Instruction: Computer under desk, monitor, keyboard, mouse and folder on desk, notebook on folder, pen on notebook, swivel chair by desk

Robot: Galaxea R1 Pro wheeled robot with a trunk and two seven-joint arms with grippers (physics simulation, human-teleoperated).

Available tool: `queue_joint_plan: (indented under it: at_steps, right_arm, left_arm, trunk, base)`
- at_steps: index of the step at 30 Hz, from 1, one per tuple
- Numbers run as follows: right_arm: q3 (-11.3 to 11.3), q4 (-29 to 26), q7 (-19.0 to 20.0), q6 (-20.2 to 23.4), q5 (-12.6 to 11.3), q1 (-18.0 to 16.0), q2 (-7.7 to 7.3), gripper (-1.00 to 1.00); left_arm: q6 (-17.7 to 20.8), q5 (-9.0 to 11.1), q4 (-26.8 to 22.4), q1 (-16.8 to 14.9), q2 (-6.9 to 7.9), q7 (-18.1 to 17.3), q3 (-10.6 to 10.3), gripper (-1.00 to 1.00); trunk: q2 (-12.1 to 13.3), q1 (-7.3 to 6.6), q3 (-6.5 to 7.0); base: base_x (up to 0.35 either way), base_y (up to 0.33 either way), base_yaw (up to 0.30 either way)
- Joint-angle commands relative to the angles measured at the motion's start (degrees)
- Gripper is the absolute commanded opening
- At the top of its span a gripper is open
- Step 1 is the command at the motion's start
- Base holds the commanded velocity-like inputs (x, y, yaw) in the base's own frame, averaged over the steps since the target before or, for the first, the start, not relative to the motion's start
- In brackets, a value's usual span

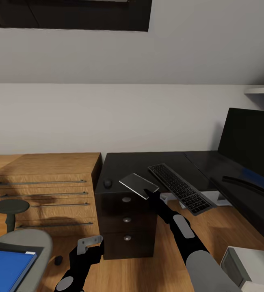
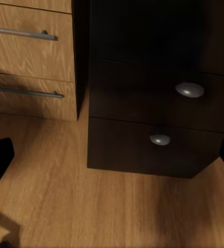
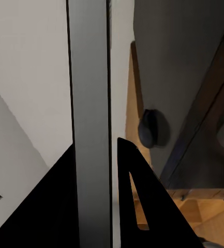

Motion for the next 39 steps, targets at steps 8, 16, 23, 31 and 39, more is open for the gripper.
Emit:
queue_joint_plan:
  at_steps: [8, 16, 23, 31, 39]
  right_arm:
    - [-0.38, 0.01, 0.02, 0.54, -0.26, -0.05, 0.08, -1.00]
    - [-0.38, 0.01, 0.02, 0.54, -0.24, -0.05, 0.08, -1.00]
    - [-0.38, 0.00, 0.02, 0.54, -0.25, -0.05, 0.08, -1.00]
    - [-0.38, 0.00, 0.02, 0.54, -0.28, -0.05, 0.08, -1.00]
    - [-0.38, 0.00, 0.02, 0.54, -0.28, -0.05, 0.08, -1.00]
  left_arm:
    - [0.13, 0.60, -0.09, -0.01, 0.01, 0.46, -0.07, 1.00]
    - [0.17, 0.60, -0.09, -0.01, 0.01, 0.46, -0.07, 1.00]
    - [0.24, 0.60, -0.02, -0.01, 0.11, 0.46, -0.05, 1.00]
    - [0.20, 0.58, 0.00, -0.01, 0.18, 0.46, -0.07, 1.00]
    - [0.29, 0.59, 0.04, -0.01, 0.19, 0.45, -0.07, 1.00]
  trunk:
    - [-3.25, 1.76, -1.49]
    - [-4.45, 2.42, -2.03]
    - [-4.45, 2.42, -2.03]
    - [-4.45, 2.42, -2.03]
    - [-4.45, 2.42, -2.03]
  base:
    - [0.000, 0.000, 0.000]
    - [0.000, 0.000, 0.000]
    - [0.007, 0.002, 0.000]
    - [0.159, 0.068, 0.000]
    - [0.040, 0.015, 0.000]
